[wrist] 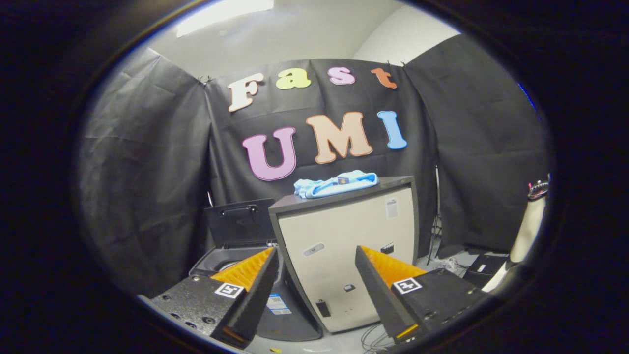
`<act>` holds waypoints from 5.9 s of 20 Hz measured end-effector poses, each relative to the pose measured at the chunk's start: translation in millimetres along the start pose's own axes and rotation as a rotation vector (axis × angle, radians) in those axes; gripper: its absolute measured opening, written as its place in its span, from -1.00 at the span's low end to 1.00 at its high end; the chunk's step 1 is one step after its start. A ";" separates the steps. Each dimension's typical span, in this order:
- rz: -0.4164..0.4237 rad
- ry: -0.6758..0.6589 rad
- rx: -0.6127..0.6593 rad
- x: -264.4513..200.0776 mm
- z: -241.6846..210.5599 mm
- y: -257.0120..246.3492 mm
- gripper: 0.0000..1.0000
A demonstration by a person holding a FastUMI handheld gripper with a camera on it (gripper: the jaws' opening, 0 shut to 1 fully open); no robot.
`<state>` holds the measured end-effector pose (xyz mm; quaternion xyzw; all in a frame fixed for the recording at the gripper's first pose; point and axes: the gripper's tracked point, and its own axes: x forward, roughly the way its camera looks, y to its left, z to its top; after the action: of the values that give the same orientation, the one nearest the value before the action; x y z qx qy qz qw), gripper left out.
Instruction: Put the clothes into the washing machine and then close the washing machine lid.
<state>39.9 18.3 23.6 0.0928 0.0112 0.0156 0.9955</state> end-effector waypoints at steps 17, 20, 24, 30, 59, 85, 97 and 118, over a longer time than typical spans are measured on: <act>-0.101 -0.015 -0.078 188.9 130.0 -4.7 0.93; -0.104 0.058 -0.143 236.4 131.7 -9.6 0.94; -0.176 0.170 -0.186 299.5 124.0 -33.7 0.95; -0.228 0.388 -0.310 359.7 86.9 -54.5 0.96; -0.035 0.112 -0.209 380.8 105.9 12.4 -0.83; 0.237 -0.069 -0.066 266.1 124.6 230.1 -0.84; 0.329 0.105 -0.153 266.9 34.1 318.3 -0.82; 0.205 0.692 -0.139 320.6 -272.2 326.3 -0.72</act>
<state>344.0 399.6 -189.7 0.0147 0.3370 0.1465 0.9299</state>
